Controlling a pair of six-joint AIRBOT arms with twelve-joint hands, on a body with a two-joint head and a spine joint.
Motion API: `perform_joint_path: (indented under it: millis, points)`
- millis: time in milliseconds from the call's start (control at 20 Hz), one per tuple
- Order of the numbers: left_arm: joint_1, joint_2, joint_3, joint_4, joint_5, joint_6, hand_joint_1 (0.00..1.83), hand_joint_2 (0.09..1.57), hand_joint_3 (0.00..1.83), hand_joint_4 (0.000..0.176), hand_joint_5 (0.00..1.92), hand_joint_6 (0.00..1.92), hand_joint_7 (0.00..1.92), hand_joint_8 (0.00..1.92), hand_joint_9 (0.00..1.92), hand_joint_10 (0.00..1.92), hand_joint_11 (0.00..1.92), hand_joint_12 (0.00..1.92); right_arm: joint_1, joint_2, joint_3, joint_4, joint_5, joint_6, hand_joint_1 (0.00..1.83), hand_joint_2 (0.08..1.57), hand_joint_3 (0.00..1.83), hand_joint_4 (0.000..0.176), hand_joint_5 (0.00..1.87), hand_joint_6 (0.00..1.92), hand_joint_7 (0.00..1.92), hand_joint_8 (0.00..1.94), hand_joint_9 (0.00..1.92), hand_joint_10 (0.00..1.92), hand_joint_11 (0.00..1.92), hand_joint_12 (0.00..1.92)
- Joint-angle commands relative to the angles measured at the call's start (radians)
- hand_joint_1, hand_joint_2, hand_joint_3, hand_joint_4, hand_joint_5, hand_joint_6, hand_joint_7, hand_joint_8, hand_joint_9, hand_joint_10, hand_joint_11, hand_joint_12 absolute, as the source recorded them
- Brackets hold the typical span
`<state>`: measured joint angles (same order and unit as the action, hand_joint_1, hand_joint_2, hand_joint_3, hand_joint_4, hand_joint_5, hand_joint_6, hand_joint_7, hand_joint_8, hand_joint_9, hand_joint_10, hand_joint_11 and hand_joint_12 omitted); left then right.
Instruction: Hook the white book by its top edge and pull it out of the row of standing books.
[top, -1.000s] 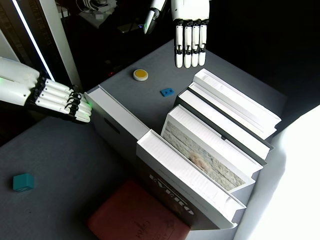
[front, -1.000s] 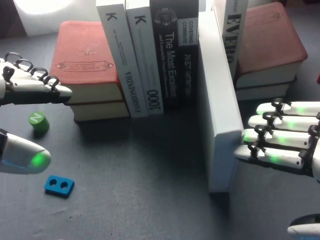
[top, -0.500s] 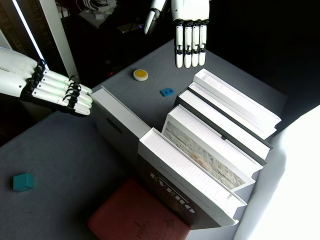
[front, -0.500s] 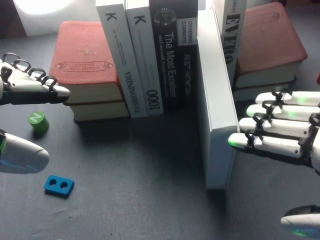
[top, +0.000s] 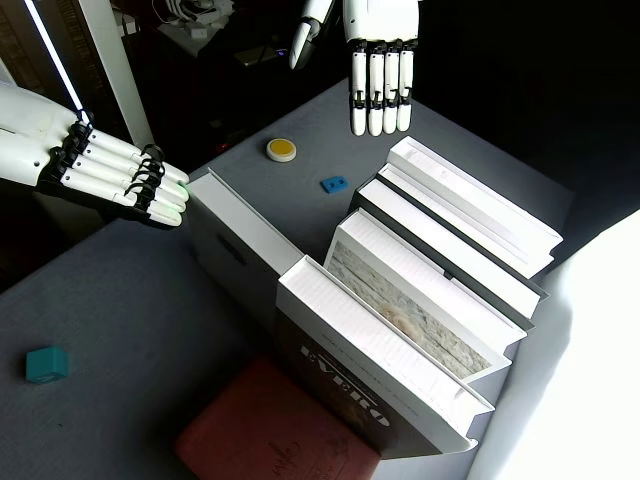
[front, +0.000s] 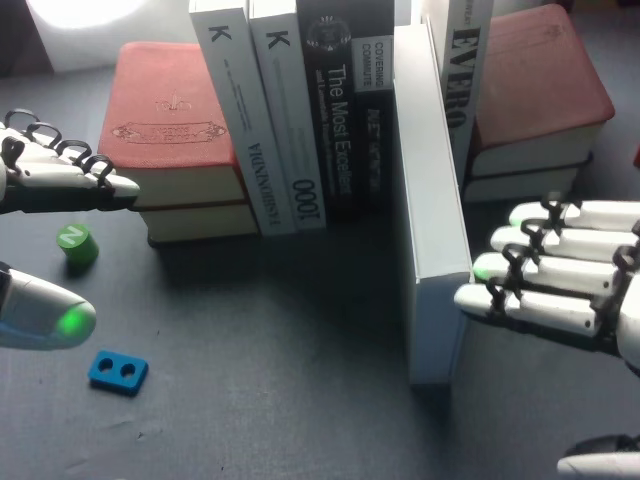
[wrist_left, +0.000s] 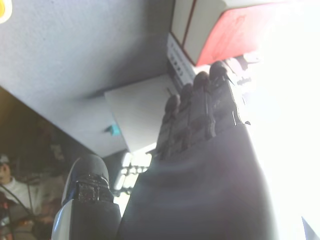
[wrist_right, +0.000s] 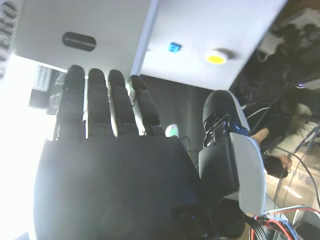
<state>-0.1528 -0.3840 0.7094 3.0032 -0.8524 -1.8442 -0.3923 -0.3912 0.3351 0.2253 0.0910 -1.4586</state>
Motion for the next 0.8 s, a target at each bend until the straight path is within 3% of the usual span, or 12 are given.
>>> perform_joint_path:
  millis: [0, 300, 750]
  points:
    - [-0.008, 0.003, 0.000, 0.009, 0.081, 0.002, 0.00, 1.16, 0.00, 0.000, 0.00, 0.00, 0.00, 0.00, 0.00, 0.00, 0.00, 0.00, 0.010, 0.005, -0.007, 0.002, 0.100, 0.007, 0.00, 1.22, 0.00, 0.000, 0.01, 0.00, 0.00, 0.00, 0.00, 0.00, 0.00, 0.00]
    - [-0.008, 0.003, 0.001, 0.009, 0.081, 0.002, 0.00, 1.15, 0.00, 0.000, 0.01, 0.00, 0.00, 0.00, 0.00, 0.00, 0.00, 0.00, 0.013, 0.021, -0.039, 0.002, 0.102, 0.007, 0.00, 1.23, 0.00, 0.000, 0.01, 0.00, 0.00, 0.00, 0.00, 0.00, 0.00, 0.00]
    - [-0.008, 0.003, 0.002, 0.009, 0.081, 0.002, 0.00, 1.15, 0.00, 0.000, 0.00, 0.00, 0.00, 0.00, 0.00, 0.00, 0.00, 0.00, 0.028, 0.022, -0.034, 0.001, 0.229, -0.016, 0.00, 1.23, 0.00, 0.000, 0.00, 0.00, 0.00, 0.00, 0.00, 0.00, 0.00, 0.00]
